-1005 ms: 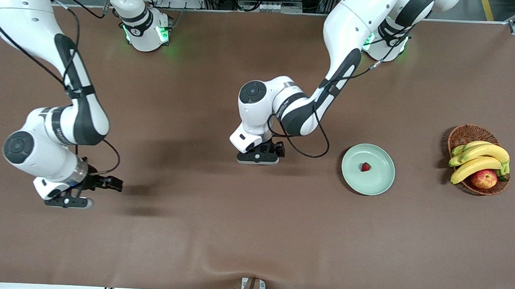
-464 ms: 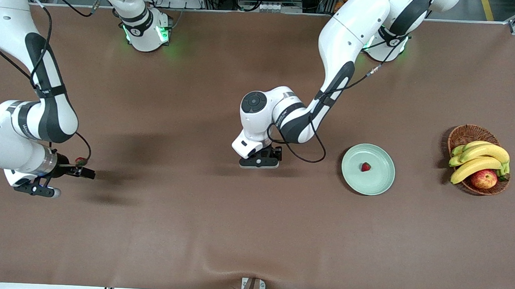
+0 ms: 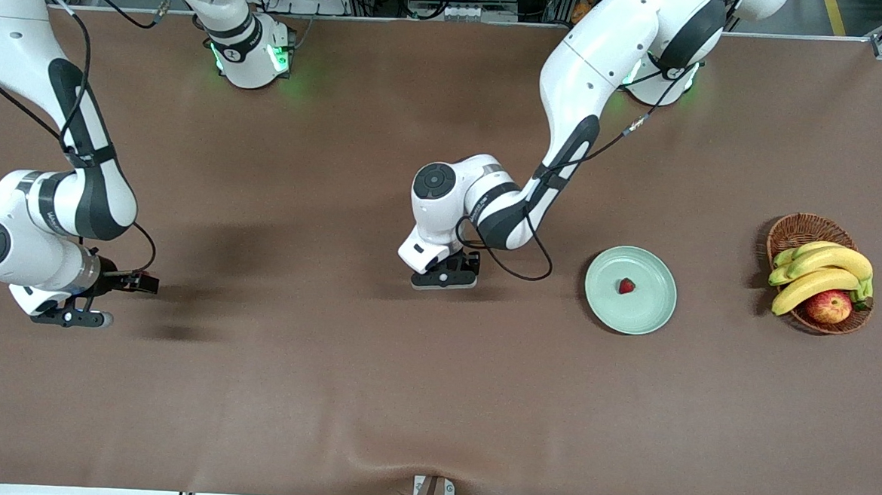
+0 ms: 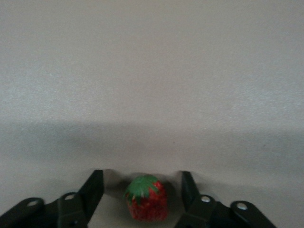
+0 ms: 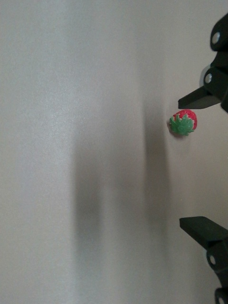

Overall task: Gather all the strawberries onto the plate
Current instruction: 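Drop the second strawberry onto the plate while the right gripper grasps the third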

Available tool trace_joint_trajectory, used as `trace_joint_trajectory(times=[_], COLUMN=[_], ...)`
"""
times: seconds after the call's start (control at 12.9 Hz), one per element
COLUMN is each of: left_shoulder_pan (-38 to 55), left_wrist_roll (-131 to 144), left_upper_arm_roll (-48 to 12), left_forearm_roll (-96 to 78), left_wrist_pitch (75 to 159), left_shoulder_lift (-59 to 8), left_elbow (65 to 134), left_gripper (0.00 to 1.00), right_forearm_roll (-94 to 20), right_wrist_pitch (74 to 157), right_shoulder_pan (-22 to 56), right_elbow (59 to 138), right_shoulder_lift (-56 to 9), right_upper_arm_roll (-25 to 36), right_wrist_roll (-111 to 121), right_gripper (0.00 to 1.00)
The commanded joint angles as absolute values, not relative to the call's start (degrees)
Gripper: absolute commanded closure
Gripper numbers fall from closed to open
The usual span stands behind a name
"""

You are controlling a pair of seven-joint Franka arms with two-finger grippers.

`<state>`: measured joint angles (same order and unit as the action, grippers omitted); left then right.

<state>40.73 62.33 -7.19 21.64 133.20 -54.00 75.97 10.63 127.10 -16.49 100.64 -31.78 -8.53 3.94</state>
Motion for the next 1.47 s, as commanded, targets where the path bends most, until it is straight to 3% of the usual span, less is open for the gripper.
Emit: trace_joint_trajectory(times=[0.0,0.15,0.46,0.7,1.16,1.39], left_shoulder_pan=[41.13,41.13,41.13,40.26,31.75,23.41], left_wrist_roll=[63.81,63.81,63.98,63.81,58.39,51.79], left_upper_arm_roll=[-6.94,-7.21,-7.29,-7.21,-7.73,-12.20], left_forearm_roll=[22.59,21.63,17.94,17.75,17.67,16.79], left_wrist_pitch=[133.07,133.07,132.80,132.54,127.36,126.74], left_shoulder_lift=[-54.76,-54.49,-53.70,-50.90,-42.20,-37.28], left_elbow=[74.53,74.53,74.53,74.71,76.90,81.80], left_gripper=[0.58,0.81,1.00,1.00,1.00,1.00], right_forearm_roll=[12.22,12.22,12.39,12.48,12.39,12.39], right_wrist_pitch=[127.79,128.84,135.60,141.66,145.45,145.63], right_shoulder_pan=[-19.68,-21.26,-21.53,-23.02,-25.22,-25.31], right_elbow=[102.74,103.53,107.31,110.64,114.16,114.43], right_shoulder_lift=[-30.67,-30.67,-30.67,-31.11,-31.46,-31.46], right_upper_arm_roll=[-9.58,-9.58,-9.49,-9.49,-9.58,-9.58], right_wrist_roll=[10.61,13.44,14.06,17.48,22.59,22.41], right_gripper=[0.00,0.00,0.00,0.00,0.00,0.00])
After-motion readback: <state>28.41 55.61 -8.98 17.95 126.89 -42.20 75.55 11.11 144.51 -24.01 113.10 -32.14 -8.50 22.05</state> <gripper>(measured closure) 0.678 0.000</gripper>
